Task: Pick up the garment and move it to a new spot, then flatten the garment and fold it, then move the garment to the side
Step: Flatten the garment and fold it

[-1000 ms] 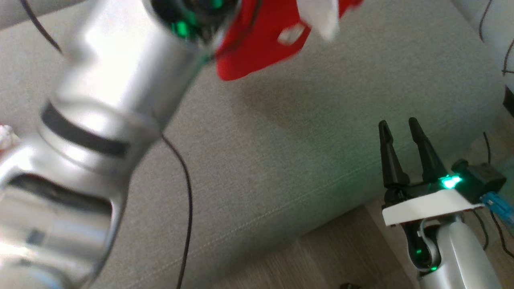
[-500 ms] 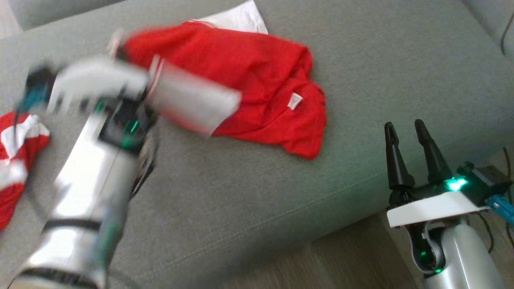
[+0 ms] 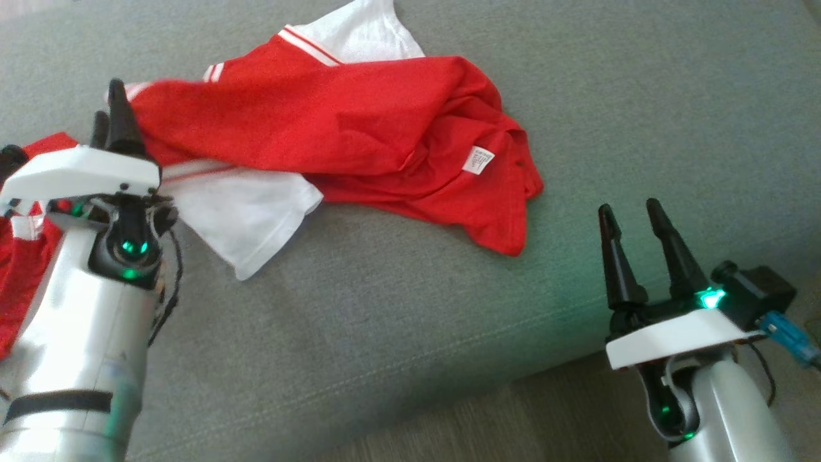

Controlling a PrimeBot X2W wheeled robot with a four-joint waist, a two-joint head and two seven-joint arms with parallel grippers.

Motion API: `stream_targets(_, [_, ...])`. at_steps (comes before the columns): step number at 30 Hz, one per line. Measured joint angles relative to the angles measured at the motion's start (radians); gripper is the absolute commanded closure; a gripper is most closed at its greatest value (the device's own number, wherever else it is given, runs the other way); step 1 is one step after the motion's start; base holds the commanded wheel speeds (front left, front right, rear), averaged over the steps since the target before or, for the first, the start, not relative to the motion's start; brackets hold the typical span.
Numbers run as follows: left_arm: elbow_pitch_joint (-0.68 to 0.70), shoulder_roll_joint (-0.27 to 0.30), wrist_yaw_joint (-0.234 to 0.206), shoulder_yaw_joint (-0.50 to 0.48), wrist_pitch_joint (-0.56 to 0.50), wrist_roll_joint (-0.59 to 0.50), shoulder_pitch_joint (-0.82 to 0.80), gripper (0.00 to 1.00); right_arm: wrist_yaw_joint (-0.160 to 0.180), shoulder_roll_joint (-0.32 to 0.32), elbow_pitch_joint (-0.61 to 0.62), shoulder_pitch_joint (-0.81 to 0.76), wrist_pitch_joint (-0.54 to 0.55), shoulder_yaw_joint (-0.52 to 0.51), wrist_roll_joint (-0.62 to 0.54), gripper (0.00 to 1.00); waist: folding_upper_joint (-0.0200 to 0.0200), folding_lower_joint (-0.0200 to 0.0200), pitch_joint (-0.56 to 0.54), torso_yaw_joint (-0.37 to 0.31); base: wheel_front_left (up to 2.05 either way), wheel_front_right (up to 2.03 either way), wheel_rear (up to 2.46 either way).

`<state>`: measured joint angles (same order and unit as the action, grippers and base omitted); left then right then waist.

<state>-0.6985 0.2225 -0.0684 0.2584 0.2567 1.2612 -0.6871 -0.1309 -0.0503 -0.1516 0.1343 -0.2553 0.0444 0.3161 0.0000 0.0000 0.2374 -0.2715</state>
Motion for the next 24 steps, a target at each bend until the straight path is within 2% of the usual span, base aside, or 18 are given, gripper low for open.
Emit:
stream_targets(4, [0.098, 0.031, 0.033, -0.016, 0.0, -0.194, 0.049, 0.0, 0.0, 0.0, -0.023, 0.007, 0.0, 0.024, 0.0, 0.0, 0.0, 0.0, 0.009, 0.015, 0.0, 0.0, 0.0])
stream_targets(8, [0.33, 0.026, 0.023, -0.07, 0.0, -0.51, 0.144, 0.0, 0.0, 0.0, -0.087, 0.044, 0.0, 0.048, 0.0, 0.0, 0.0, 0.0, 0.017, 0.037, 0.0, 0.0, 0.0])
stream_targets(10, [0.447, 0.0, 0.014, -0.101, 0.0, -0.643, 0.217, 0.0, 0.0, 0.0, -0.128, 0.073, 0.0, 0.063, 0.001, 0.0, 0.0, 0.0, 0.021, 0.05, 0.0, 0.0, 0.0])
stream_targets(13, [0.575, -0.068, 0.015, -0.107, 0.0, -0.799, 0.346, 0.0, 0.0, -0.001, -0.202, 0.139, 0.0, 0.062, -0.01, 0.0, 0.0, 0.0, 0.025, 0.076, 0.0, 0.0, 0.0])
stream_targets(17, [0.653, -0.142, 0.05, -0.07, 0.0, -0.923, 0.467, 0.0, 0.0, -0.002, -0.358, 0.269, 0.0, 0.054, -0.115, 0.0, 0.0, 0.0, 0.024, 0.122, 0.0, 0.0, 0.0])
stream_targets(18, [0.678, -0.16, 0.063, -0.048, 0.0, -0.953, 0.491, 0.0, 0.0, -0.002, -0.465, 0.34, 0.0, 0.047, -0.187, 0.0, 0.0, 0.0, 0.023, 0.149, 0.0, 0.0, 0.0])
stream_targets(24, [0.712, -0.172, 0.076, 0.023, 0.0, -0.99, 0.526, 0.0, 0.0, -0.011, -0.721, 0.489, 0.013, -0.076, -0.379, 0.0, 0.0, 0.0, 0.019, 0.234, 0.0, 0.0, 0.0])
